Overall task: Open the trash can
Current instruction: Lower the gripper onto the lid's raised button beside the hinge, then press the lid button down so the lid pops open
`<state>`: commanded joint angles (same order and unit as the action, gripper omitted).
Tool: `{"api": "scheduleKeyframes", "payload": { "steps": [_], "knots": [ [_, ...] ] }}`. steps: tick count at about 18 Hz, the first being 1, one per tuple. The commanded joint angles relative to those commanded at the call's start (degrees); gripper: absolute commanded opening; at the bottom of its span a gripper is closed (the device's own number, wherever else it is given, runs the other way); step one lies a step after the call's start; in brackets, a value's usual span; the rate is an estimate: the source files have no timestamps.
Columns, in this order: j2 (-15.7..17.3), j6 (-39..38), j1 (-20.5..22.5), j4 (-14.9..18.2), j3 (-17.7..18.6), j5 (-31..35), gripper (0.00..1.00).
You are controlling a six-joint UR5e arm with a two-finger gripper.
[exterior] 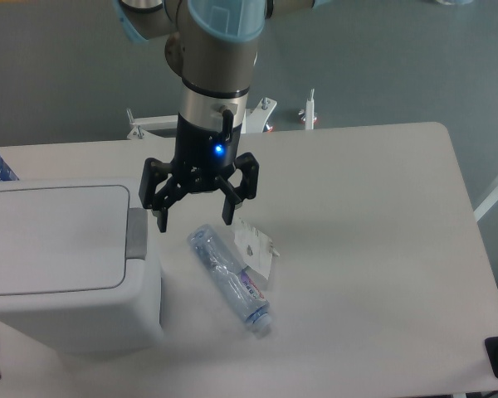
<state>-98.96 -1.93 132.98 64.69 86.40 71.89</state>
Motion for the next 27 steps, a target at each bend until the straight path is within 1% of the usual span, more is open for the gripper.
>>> {"api": "scheduleKeyframes", "payload": {
  "steps": [11, 27],
  "knots": [
    [-0.97, 0.09, -1.58, -0.35, -0.09, -0.44, 1.0],
    [-1.41, 0.09, -1.67, -0.35, 0.0, -0.35, 1.0]
  ]
}}
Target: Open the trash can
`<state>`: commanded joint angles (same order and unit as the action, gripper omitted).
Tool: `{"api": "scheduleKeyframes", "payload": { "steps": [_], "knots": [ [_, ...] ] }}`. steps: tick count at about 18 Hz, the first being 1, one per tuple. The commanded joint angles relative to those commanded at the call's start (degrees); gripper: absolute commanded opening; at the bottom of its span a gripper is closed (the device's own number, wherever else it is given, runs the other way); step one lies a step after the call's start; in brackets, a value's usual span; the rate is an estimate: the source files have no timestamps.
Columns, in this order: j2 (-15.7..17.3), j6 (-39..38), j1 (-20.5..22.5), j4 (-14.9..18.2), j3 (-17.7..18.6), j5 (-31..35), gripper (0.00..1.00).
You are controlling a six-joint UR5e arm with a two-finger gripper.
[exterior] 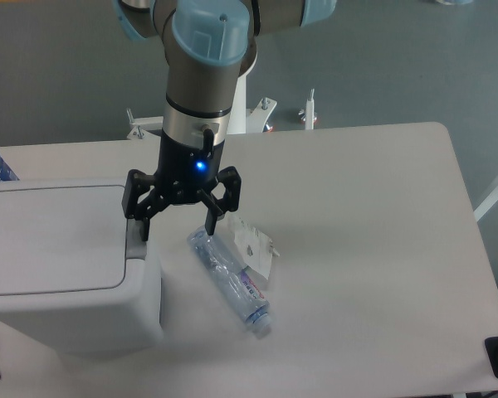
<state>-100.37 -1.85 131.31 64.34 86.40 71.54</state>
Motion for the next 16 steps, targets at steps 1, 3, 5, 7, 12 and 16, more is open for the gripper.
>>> {"api": "scheduleKeyframes", "payload": {
  "steps": [1, 3, 5, 7, 12, 16],
  "knots": [
    [-0.09, 0.0, 0.0, 0.0, 0.0, 0.0, 1.0],
    [0.0, 0.0, 0.0, 0.0, 0.0, 0.0, 1.0],
    [0.0, 0.0, 0.0, 0.0, 0.0, 0.0, 1.0],
    [0.0, 0.0, 0.0, 0.0, -0.09, 0.0, 1.0],
    [-0.26, 1.23, 0.7, -0.61, -7.28, 0.44, 1.0],
    [-0.7, 10.61, 3.86, -2.37, -11.51, 1.05, 1.0]
  ]
}}
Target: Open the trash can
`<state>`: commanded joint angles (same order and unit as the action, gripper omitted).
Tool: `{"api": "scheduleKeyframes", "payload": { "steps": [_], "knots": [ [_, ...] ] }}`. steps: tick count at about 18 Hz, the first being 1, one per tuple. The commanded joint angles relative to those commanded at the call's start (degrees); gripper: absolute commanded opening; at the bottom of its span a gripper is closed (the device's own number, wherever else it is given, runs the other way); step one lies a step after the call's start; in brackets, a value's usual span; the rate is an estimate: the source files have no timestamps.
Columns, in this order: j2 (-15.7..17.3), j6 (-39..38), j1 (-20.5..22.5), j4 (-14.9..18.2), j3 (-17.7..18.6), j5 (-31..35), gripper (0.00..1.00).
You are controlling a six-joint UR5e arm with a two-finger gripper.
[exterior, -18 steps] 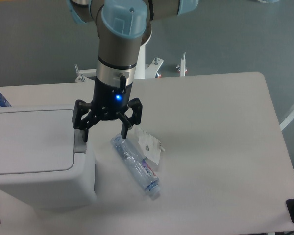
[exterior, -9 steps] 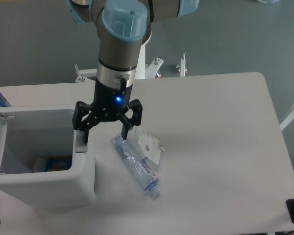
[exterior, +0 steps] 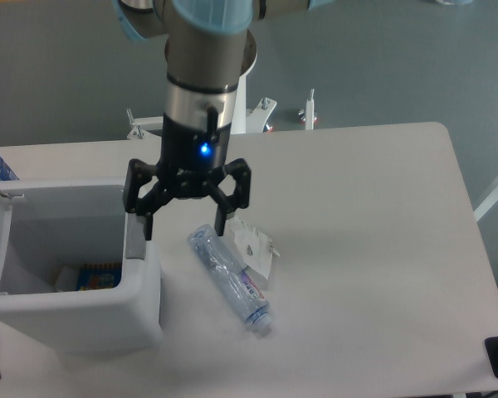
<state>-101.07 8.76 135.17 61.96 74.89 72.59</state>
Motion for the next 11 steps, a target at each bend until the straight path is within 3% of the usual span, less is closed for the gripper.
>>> {"api": "scheduleKeyframes", "payload": {
  "steps": [6, 11],
  "knots": [
    [0.62, 12.92, 3.26, 1.31, -0.44, 13.17, 1.0],
    [0.7, 23.21, 3.35, 7.11, 0.78, 21.18, 1.0]
  ]
}}
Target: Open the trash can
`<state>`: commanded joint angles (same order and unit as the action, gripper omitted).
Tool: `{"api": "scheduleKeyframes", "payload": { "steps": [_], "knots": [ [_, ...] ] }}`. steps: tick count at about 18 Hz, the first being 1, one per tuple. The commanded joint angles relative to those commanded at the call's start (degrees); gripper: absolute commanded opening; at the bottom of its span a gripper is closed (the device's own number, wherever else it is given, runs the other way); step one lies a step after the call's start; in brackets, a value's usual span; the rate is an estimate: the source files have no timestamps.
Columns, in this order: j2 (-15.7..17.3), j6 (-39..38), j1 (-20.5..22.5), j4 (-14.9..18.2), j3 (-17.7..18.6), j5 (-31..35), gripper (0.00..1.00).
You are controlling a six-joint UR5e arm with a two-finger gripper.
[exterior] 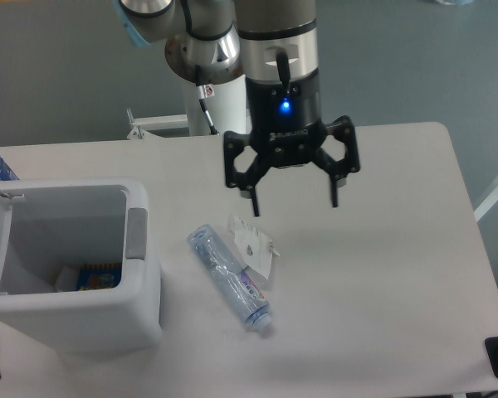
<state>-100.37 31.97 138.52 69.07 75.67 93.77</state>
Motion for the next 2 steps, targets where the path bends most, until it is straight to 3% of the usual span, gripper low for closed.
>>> {"api": "scheduleKeyframes", "payload": {
  "steps": [2],
  "knots": [
    [0.09, 3.52, 0.87, 0.18, 0.79, 0.36, 1.0]
  ]
}}
